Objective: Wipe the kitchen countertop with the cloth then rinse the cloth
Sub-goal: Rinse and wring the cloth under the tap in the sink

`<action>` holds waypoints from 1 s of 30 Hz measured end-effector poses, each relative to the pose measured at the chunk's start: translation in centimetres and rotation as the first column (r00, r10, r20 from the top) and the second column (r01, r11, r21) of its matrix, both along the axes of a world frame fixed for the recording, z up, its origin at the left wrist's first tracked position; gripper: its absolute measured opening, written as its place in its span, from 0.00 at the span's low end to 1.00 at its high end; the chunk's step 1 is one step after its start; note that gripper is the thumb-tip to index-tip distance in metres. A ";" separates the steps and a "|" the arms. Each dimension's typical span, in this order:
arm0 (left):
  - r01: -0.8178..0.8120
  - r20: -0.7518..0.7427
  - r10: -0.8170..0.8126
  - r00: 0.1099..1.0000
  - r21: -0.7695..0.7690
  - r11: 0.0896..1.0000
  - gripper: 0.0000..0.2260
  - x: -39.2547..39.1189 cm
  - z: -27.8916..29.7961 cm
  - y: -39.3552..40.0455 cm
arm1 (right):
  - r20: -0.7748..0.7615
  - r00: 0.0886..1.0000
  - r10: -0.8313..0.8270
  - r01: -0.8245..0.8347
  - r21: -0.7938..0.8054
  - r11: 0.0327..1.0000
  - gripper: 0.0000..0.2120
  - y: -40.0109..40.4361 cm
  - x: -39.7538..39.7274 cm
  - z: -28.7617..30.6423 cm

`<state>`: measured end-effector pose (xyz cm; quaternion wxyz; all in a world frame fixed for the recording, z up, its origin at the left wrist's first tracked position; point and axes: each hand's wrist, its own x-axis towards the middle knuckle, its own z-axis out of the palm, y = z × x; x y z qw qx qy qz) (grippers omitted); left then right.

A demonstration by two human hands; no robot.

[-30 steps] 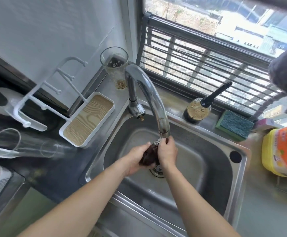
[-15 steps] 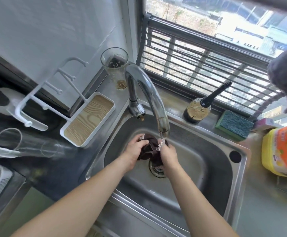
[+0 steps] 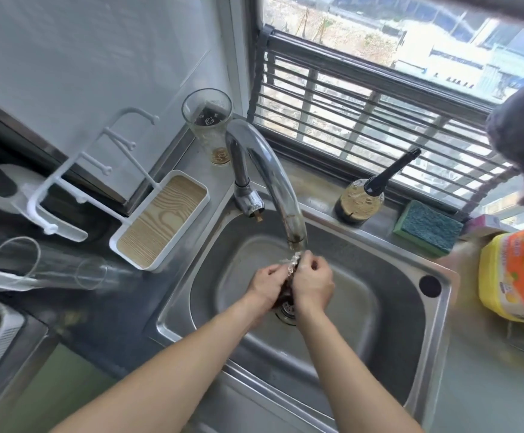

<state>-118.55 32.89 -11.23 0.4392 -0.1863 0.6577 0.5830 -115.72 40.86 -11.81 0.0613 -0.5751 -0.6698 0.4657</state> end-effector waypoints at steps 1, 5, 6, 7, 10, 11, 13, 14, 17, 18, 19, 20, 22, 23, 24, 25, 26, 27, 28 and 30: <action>0.028 -0.003 -0.028 1.000 0.007 1.000 0.14 0.0 -0.3 0.2 | -0.003 0.999 -0.050 0.050 -0.016 0.999 0.16 0.3 -0.1 0.0; -0.097 0.044 0.101 0.994 -0.095 0.991 0.16 -3.4 -1.1 0.1 | -0.249 0.938 0.240 -0.199 0.181 0.963 0.16 -4.9 2.3 1.5; -0.152 0.045 0.159 0.986 -0.133 0.979 0.15 -3.8 -1.1 -0.1 | -0.279 0.902 0.329 -0.281 0.200 0.939 0.16 -6.0 3.0 1.9; -0.186 0.046 0.194 0.980 -0.133 0.973 0.14 -3.8 -1.2 -0.3 | -0.281 0.890 0.359 -0.313 0.196 0.930 0.17 -6.0 3.0 1.9; -0.058 0.053 0.063 0.997 -0.092 0.994 0.17 -1.6 -0.5 -0.1 | -0.095 0.980 0.176 -0.173 0.039 0.984 0.21 -2.8 0.9 -0.3; -0.006 0.051 0.010 0.999 -0.067 0.998 0.17 -0.7 -0.4 0.1 | -0.026 0.994 0.106 -0.107 -0.032 0.994 0.20 -1.3 0.2 -0.8; 0.015 0.042 -0.013 0.999 -0.044 0.999 0.16 0.0 -0.7 0.3 | 0.053 0.996 0.069 -0.064 -0.092 0.994 0.19 0.2 -0.3 -0.9; -0.011 0.047 0.013 0.999 -0.051 0.999 0.16 -0.5 -0.6 0.4 | 0.040 0.992 0.123 -0.120 -0.068 0.990 0.19 -0.4 -0.2 -0.3; -0.227 0.037 0.231 0.972 -0.088 0.970 0.17 -3.5 -1.6 0.0 | -0.130 0.932 0.337 -0.327 0.092 0.940 0.22 -4.5 1.7 1.7; -0.272 0.034 0.277 0.960 -0.100 0.957 0.17 -3.9 -1.6 -0.1 | -0.177 0.907 0.382 -0.368 0.110 0.923 0.21 -5.2 2.3 1.8; -0.268 0.025 0.272 0.962 -0.095 0.959 0.17 -3.8 -2.0 -0.1 | -0.177 0.896 0.408 -0.392 0.119 0.912 0.20 -5.0 2.4 1.6; -0.210 0.006 0.212 0.977 -0.105 0.972 0.17 -3.4 -2.0 0.0 | -0.127 0.903 0.411 -0.401 0.102 0.911 0.19 -4.1 2.1 0.9; -0.042 -0.021 0.041 0.999 -0.075 0.996 0.16 -1.7 -1.7 0.5 | -0.020 0.935 0.353 -0.353 -0.005 0.936 0.20 -1.4 1.4 -0.9; 0.028 -0.046 -0.030 0.999 -0.035 0.999 0.14 -1.1 -1.8 0.7 | 0.002 0.952 0.305 -0.304 -0.054 0.951 0.22 -0.2 1.3 -1.6; 0.087 -0.091 -0.086 0.992 -0.002 0.996 0.13 -0.7 -1.8 0.7 | 0.009 0.968 0.250 -0.249 -0.086 0.965 0.23 0.6 1.3 -2.0; 0.129 -0.139 -0.125 0.982 0.021 0.991 0.12 -0.6 -1.7 0.7 | 0.009 0.980 0.200 -0.198 -0.108 0.974 0.24 1.0 1.4 -2.3; 0.159 -0.174 -0.152 0.973 0.028 0.987 0.13 -0.5 -1.6 0.5 | -0.005 0.990 0.139 -0.138 -0.128 0.982 0.24 1.2 1.5 -2.6; 0.177 -0.177 -0.171 0.969 0.019 0.984 0.15 -0.6 -1.5 0.1 | -0.031 0.997 0.072 -0.076 -0.150 0.986 0.23 1.3 1.5 -2.5; 0.180 -0.129 -0.177 0.976 0.013 0.984 0.17 -0.6 -1.3 -0.4 | -0.059 0.998 0.015 -0.024 -0.170 0.985 0.21 1.2 1.5 -2.4; 0.194 0.062 -0.196 0.979 0.039 0.980 0.16 -0.5 -1.0 -1.5 | -0.135 0.991 -0.011 -0.012 -0.173 0.985 0.17 1.1 1.6 -2.1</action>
